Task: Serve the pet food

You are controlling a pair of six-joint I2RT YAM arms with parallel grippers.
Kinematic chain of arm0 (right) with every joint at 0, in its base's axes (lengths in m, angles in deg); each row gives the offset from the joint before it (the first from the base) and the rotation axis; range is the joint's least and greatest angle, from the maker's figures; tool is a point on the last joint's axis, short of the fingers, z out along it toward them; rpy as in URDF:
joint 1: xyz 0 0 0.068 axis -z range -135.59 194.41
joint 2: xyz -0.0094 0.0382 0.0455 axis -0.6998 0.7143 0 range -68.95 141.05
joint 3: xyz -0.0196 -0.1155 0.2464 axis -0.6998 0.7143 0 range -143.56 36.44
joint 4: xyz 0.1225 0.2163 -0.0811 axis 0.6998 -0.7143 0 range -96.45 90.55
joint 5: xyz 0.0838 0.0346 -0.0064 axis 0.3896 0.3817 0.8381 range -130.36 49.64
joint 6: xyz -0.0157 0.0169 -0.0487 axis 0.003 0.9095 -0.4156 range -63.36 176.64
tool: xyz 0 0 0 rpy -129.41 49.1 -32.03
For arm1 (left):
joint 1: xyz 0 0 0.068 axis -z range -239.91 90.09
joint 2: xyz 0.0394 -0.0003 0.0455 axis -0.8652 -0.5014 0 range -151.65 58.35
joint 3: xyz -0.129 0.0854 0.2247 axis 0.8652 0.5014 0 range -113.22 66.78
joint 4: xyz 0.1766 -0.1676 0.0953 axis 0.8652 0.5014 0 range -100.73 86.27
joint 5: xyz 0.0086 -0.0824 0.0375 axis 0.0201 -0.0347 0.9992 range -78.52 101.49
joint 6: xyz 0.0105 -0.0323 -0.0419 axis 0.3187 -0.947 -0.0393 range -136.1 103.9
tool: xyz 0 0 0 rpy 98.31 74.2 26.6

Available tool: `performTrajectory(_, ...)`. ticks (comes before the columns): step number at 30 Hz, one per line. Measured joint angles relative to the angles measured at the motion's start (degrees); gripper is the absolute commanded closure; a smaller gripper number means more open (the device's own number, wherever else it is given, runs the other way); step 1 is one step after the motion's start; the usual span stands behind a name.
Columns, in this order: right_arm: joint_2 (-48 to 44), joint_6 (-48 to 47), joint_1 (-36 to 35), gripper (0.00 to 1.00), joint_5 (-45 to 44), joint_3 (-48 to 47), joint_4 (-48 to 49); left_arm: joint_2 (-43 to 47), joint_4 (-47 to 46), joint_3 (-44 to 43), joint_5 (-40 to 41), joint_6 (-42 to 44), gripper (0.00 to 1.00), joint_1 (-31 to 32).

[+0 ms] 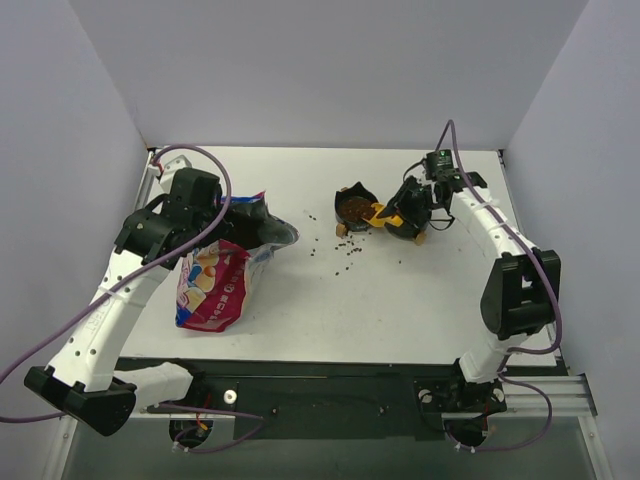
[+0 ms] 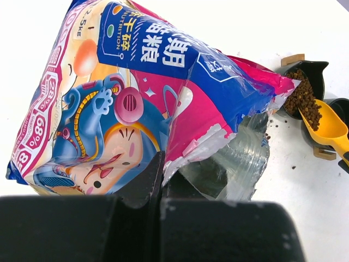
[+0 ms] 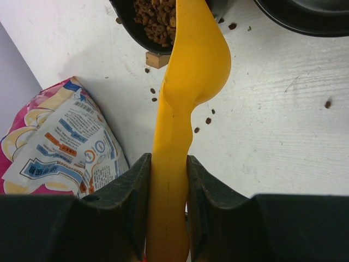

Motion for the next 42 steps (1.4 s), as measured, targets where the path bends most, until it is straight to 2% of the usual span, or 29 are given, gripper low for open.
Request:
performTrajectory(18, 8.92, -9.20, -8.63, 1.00, -14.84, -24.92, -20.41, 0.26, -1.86, 1.49, -3.93, 0.00, 1.00, 0.00)
performTrajectory(30, 11.80, -16.24, -12.68, 1.00, -24.15, -34.60, -29.35, -0.39, -2.86, 2.23, -5.05, 0.07, 1.00, 2.47)
performTrajectory(37, 9.49, -19.39, -13.64, 1.00, -24.22, -34.29, -30.93, -1.01, -3.02, 2.23, -5.03, 0.57, 1.00, 3.82)
performTrajectory(42, -2.43, -21.09, -13.70, 1.00, -15.37, -25.44, -30.16, -1.70, -3.48, 2.23, -5.22, 3.04, 1.00, 5.07)
